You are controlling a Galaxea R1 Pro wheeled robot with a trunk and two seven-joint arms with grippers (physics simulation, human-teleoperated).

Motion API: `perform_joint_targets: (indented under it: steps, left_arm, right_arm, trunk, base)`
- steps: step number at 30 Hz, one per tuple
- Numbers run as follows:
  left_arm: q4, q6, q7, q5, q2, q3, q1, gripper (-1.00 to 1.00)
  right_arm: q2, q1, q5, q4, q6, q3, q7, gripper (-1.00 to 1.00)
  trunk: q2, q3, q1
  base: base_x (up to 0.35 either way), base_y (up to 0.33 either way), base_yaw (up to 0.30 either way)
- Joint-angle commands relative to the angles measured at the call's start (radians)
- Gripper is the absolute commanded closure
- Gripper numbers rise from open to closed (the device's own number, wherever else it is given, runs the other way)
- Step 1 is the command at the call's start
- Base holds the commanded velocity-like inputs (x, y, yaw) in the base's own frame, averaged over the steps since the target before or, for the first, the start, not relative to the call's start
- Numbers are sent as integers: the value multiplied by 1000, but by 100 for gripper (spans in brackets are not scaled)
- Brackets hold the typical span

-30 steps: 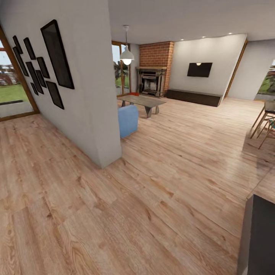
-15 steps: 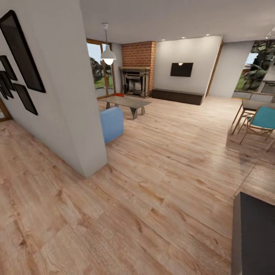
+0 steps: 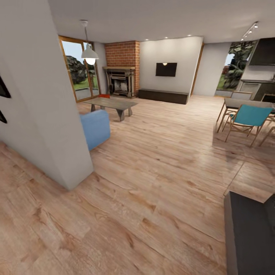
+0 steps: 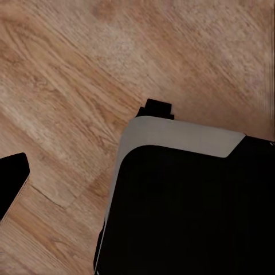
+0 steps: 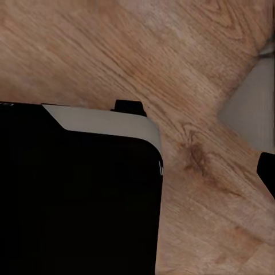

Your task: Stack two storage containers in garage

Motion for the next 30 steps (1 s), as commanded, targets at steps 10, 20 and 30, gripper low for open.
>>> perform_joint_targets:
  steps: [10,20,30]
  left_arm:
    - [0,-4,3,9,0,-8,0,-100]
    - [0,-4,4,9,0,-8,0,-100]
    - [0,-3,4,9,0,-8,0,-100]
  right_arm:
    - [0,-1,-7,0,-2,8,-3,-100]
    - [0,0,-7,0,-2,8,-3,-100]
    - [0,0,2,0,-2,10,-3,-100]
  trunk:
    - [0,-1,1]
    - [0,-1,1]
    - [0,-1,1]
  base:
    - [322,0,-240]
    - [322,0,-229]
    - [322,0,-46]
